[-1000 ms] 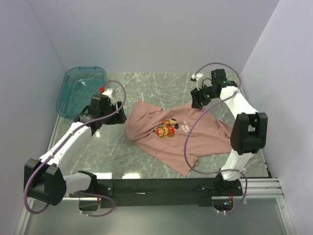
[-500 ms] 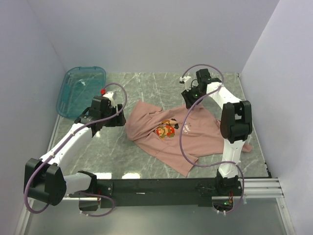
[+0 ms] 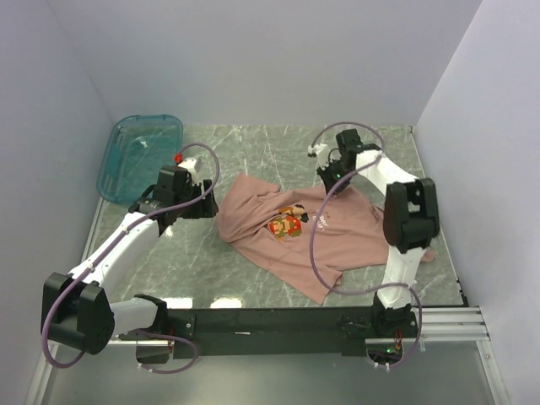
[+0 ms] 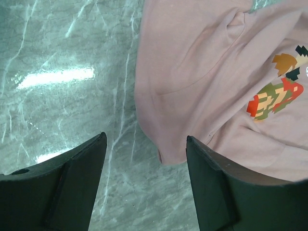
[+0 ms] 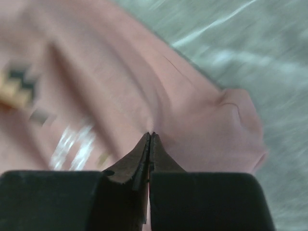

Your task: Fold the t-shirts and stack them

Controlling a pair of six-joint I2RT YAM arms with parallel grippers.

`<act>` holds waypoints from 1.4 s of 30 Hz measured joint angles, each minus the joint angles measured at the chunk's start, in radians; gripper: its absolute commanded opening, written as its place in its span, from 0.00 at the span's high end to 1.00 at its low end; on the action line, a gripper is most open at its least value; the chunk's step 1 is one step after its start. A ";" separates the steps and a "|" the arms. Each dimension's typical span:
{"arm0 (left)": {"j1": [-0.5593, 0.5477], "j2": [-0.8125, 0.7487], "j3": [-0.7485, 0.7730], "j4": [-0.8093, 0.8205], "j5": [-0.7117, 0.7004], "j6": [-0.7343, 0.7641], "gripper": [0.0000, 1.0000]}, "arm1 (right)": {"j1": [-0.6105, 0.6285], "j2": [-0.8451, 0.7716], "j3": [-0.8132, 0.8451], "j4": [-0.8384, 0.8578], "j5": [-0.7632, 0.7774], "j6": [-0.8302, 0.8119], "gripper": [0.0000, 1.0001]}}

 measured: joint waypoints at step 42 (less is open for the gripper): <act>0.000 0.006 0.000 0.018 0.075 0.000 0.27 | 0.071 -0.020 -0.060 -0.117 -0.274 0.131 0.58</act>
